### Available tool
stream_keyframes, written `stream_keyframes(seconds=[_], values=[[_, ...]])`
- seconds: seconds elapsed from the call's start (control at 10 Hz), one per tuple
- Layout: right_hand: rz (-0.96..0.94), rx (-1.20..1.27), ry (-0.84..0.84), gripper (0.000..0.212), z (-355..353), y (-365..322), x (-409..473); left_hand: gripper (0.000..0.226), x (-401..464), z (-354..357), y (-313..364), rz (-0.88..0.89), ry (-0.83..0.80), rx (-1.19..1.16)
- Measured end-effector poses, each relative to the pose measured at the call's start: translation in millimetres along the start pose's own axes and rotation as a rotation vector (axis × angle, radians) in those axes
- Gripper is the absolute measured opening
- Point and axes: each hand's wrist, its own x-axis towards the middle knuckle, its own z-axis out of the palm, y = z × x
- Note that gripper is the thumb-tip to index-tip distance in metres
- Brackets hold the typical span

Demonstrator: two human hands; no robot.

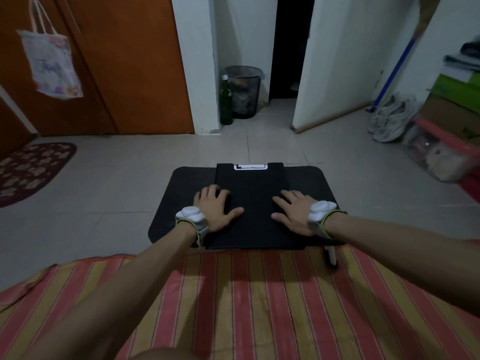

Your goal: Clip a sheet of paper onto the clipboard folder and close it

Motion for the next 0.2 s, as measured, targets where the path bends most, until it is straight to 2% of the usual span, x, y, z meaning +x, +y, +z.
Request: stream_keyframes(seconds=[0.1,0.2], values=[[-0.039,0.015,0.079,0.061,0.4,11.5,5.8,0.065,10.6,-3.8,-4.7,-0.005,0.036,-0.014],[0.001,0.115,0.174,0.056,-15.5,25.2,17.4,0.05,27.5,-22.4,0.1,0.012,0.08,-0.043]])
